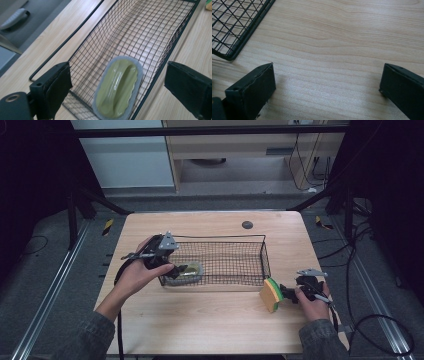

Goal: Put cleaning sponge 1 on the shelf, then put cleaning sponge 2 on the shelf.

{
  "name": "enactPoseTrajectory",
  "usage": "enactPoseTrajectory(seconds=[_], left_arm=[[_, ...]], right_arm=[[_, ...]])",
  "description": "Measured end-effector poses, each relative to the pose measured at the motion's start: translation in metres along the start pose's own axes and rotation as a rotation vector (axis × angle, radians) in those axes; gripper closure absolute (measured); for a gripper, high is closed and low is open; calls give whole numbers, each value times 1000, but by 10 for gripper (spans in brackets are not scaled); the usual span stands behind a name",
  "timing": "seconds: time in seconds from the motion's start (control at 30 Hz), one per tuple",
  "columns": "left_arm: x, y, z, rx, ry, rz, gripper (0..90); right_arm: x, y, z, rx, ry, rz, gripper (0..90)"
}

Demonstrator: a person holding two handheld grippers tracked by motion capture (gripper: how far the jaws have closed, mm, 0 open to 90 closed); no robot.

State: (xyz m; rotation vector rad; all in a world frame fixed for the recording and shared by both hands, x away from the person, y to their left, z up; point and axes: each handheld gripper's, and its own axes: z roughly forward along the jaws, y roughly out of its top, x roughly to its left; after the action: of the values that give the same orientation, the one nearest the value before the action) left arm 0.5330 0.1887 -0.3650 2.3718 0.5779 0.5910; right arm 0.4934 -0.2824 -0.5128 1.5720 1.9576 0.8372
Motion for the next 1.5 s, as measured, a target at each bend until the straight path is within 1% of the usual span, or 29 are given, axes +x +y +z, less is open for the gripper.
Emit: enactPoseTrajectory(seconds=[0.03, 0.07, 0.1, 0.13, 0.27, 0.3, 0.4, 0.43, 0.53, 0.6, 0.63, 0.67, 0.7, 0.73, 0.77, 0.8, 0.83, 0.87, 0.97, 1.07, 1.1, 1.2, 1.23, 1.27, 1.3, 1.33, 1.4, 1.47, 1.5], left_arm=[[1, -9, -4, -9, -1, -32, 54], [1, -9, -4, -9, -1, -32, 52], [2, -17, -9, -21, 12, -63, 51], [2, -17, -9, -21, 12, -63, 51], [0, -35, -14, -12, 60, -112, 54], [-3, -43, -15, -15, 71, -135, 57], [-6, -51, -17, -15, 86, -149, 56], [-8, -58, -20, -37, 85, -171, 55], [-11, -65, -23, -53, 83, -191, 52], [-13, -73, -25, -42, 98, -197, 52], [-14, -78, -25, -40, 100, -209, 51], [-17, -89, -24, -43, 103, -241, 51], [-17, -89, -24, -43, 103, -241, 49], [-17, -95, -23, -40, 102, -254, 49], [-19, -108, -19, -10, 119, -276, 49], [-19, -108, -19, -10, 119, -276, 50], [-20, -121, -13, 20, 121, -289, 50], [-20, -121, -13, 20, 121, -289, 50], [-19, -135, -6, 48, 127, -322, 50], [-20, -145, 2, 73, 108, -348, 50], [-21, -149, 5, 93, 94, -346, 47], [-21, -153, 10, 115, 97, -352, 44], [-21, -157, 16, 128, 71, -383, 49], [-21, -157, 16, 128, 71, -383, 46], [-21, -160, 19, 123, 52, -400, 44], [-21, -161, 20, 121, 48, -409, 45], [-21, -163, 22, 122, 48, -414, 33], [-22, -165, 26, 139, 58, -423, 30], [-21, -168, 27, 129, 47, -434, 0]], right_arm=[[0, 0, 0, 0, 0, 0, 4], [0, 0, 0, 0, 0, 0, 4], [0, 0, 0, 0, 0, 0, 4], [0, 0, 0, 0, 0, 0, 4], [0, 0, 0, 0, 0, 0, 4], [0, 0, 0, 0, 0, 0, 4], [0, 0, 0, 0, 0, 0, 4], [0, 0, 0, 1, 0, 1, 4], [0, 0, 0, 1, 0, 1, 4], [0, 0, 0, 0, 0, 0, 4], [0, 0, 0, 0, 0, 1, 4], [0, 0, 0, 0, -1, 1, 4], [0, 0, 0, 0, -1, 1, 4], [0, 0, 0, 0, 0, 1, 4], [0, 0, 0, 0, -1, 1, 4], [0, 0, 0, 0, -1, 1, 4], [0, 0, 0, 0, -4, 9, 4], [0, 1, 1, -1, -6, 7, 4], [0, 0, 1, 0, -7, 7, 4], [0, 0, 0, -1, -8, 10, 4], [0, 0, 0, 1, -9, 6, 4], [0, 0, 0, 1, -9, 5, 4], [0, 0, 0, 1, -9, 5, 4], [0, 0, 0, 1, -9, 6, 4], [0, 0, 0, 1, -9, 5, 4], [0, 0, 0, 1, -9, 5, 4], [0, 0, 0, 1, -9, 5, 4], [0, 0, 0, 0, -8, 4, 4], [0, 0, 0, -1, -8, 4, 5]])
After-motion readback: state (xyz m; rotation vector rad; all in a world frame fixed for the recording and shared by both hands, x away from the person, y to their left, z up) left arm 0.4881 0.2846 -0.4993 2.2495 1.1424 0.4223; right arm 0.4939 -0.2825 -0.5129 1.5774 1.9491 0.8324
